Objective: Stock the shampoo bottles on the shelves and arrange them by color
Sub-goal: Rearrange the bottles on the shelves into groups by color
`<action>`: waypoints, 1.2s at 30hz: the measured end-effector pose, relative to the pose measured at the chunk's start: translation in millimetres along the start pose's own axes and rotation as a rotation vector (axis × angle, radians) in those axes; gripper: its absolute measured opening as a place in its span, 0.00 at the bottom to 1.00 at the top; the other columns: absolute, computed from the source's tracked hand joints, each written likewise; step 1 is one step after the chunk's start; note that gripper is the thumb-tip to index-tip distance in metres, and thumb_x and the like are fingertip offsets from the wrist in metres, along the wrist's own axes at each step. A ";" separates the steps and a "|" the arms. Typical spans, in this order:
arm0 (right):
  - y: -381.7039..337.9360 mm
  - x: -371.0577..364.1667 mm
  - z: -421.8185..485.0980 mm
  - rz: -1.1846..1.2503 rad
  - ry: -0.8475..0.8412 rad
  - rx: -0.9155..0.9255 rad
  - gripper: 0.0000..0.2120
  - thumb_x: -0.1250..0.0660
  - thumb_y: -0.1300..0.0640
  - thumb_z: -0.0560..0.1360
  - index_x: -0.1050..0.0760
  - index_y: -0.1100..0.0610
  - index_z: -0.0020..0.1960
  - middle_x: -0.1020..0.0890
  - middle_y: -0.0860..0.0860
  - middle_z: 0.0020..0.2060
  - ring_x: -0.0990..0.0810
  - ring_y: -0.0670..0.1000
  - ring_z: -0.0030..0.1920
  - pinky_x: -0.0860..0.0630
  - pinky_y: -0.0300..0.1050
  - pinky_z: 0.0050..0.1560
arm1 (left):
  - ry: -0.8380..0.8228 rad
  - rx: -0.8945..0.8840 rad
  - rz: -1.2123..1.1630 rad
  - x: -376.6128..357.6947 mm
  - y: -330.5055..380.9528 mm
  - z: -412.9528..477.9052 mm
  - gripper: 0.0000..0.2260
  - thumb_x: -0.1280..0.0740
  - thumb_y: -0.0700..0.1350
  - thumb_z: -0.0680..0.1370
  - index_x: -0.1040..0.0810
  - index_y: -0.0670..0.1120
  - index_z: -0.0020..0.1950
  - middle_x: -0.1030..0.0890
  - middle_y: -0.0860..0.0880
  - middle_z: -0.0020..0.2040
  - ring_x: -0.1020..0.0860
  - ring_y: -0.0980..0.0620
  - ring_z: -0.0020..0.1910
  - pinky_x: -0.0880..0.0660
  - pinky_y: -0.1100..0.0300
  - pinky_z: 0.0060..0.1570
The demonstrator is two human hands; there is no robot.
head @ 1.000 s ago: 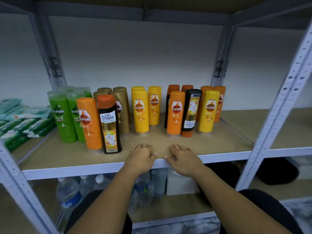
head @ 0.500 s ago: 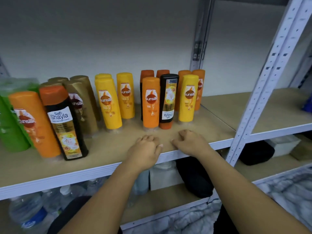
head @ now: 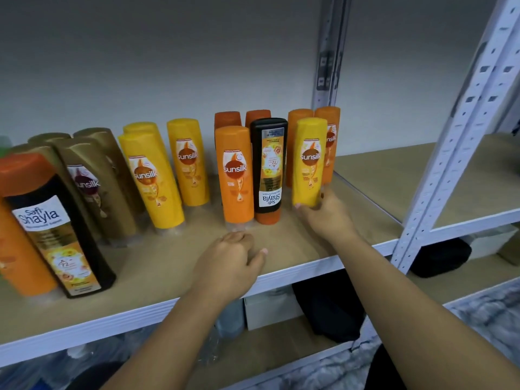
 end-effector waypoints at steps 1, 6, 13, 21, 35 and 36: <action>-0.7 0.2 2.1 0.024 0.002 0.006 0.32 0.26 0.43 0.72 0.35 0.47 0.71 0.20 0.51 0.62 0.21 0.58 0.60 0.23 0.54 0.60 | -0.004 0.015 0.002 0.6 -0.7 0.4 0.22 0.44 0.63 0.81 0.22 0.47 0.59 0.22 0.49 0.64 0.24 0.47 0.60 0.25 0.52 0.55; 1.7 -4.9 9.7 0.029 -0.009 0.039 0.34 0.23 0.43 0.70 0.34 0.47 0.70 0.20 0.51 0.63 0.22 0.57 0.61 0.23 0.57 0.61 | 0.031 0.088 0.010 11.4 -10.2 2.3 0.21 0.41 0.62 0.80 0.21 0.48 0.58 0.20 0.49 0.60 0.23 0.48 0.57 0.25 0.54 0.53; 1.9 -3.9 4.1 0.006 0.000 0.030 0.37 0.23 0.44 0.70 0.37 0.48 0.72 0.21 0.52 0.63 0.22 0.60 0.62 0.24 0.57 0.61 | 0.033 0.111 -0.026 12.0 -17.9 -0.6 0.20 0.41 0.62 0.80 0.21 0.49 0.58 0.20 0.50 0.59 0.23 0.48 0.56 0.23 0.54 0.51; -8.2 -0.6 -37.7 -0.041 -0.027 0.019 0.31 0.22 0.46 0.70 0.32 0.52 0.67 0.20 0.53 0.61 0.22 0.59 0.61 0.25 0.52 0.57 | 0.006 0.098 -0.056 16.8 -34.6 -14.6 0.18 0.41 0.60 0.81 0.22 0.47 0.52 0.20 0.49 0.56 0.23 0.47 0.53 0.25 0.54 0.48; -64.9 -58.4 -123.5 0.035 -0.182 0.157 0.26 0.22 0.43 0.68 0.28 0.48 0.61 0.18 0.46 0.55 0.20 0.52 0.55 0.21 0.54 0.57 | 0.029 0.158 -0.084 40.1 -74.8 -62.3 0.18 0.42 0.62 0.79 0.24 0.49 0.52 0.22 0.52 0.51 0.23 0.48 0.50 0.23 0.50 0.47; -70.8 -65.3 -128.0 0.041 -0.192 0.173 0.26 0.22 0.42 0.68 0.28 0.47 0.61 0.18 0.46 0.55 0.20 0.52 0.56 0.21 0.55 0.57 | 0.031 0.169 -0.087 42.1 -77.4 -65.4 0.17 0.41 0.62 0.79 0.24 0.49 0.51 0.22 0.52 0.50 0.23 0.48 0.49 0.23 0.50 0.46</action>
Point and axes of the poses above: each hand's wrist, its own z-axis towards the middle knuckle, its own x-axis out of the back of the hand, y = z × x, the point moved 10 cm from there along z, towards the middle knuckle
